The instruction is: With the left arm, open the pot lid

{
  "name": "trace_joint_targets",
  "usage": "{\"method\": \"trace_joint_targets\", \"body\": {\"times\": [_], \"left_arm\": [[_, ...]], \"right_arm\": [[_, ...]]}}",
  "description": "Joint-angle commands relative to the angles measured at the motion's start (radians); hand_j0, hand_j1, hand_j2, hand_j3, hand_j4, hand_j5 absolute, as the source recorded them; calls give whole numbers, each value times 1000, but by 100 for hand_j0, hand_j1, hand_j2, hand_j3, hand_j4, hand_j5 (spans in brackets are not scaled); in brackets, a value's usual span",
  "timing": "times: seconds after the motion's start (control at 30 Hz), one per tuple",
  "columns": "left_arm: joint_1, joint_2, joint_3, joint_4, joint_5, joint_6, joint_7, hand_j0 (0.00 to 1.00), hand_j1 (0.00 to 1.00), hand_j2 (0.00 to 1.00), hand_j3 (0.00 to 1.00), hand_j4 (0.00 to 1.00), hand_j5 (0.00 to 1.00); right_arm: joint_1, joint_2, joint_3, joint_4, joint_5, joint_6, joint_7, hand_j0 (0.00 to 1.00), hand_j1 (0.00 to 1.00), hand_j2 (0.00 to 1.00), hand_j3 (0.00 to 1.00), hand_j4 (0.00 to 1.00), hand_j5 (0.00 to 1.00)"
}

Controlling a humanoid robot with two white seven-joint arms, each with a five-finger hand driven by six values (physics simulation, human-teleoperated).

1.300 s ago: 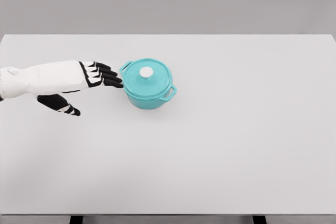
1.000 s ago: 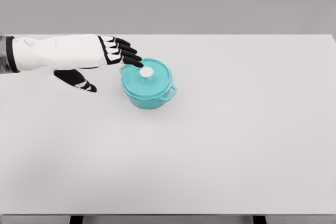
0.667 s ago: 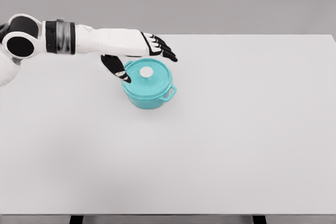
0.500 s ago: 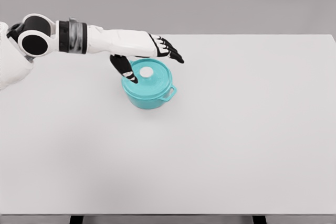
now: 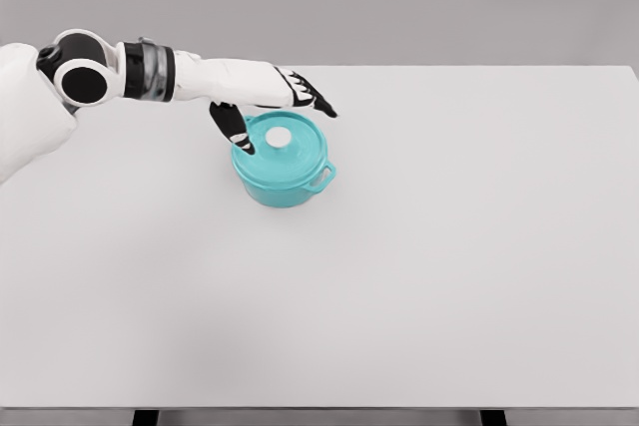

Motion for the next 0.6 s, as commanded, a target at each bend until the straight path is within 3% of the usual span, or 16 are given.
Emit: {"method": "trace_joint_targets", "body": {"times": [0.0,0.37,0.57], "left_arm": [[0,-3,1,15,2,3,0,100,100,100,100,100,100],[0,-2,1,15,4,3,0,100,100,100,100,100,100],[0,-25,-1,64,-8,3,0,100,100,100,100,100,100]], "right_arm": [[0,0,0,0,1,0,0,100,100,100,100,100,100],[0,0,0,0,1,0,0,100,100,100,100,100,100],[0,0,0,0,1,0,0,100,100,100,100,100,100]]}}
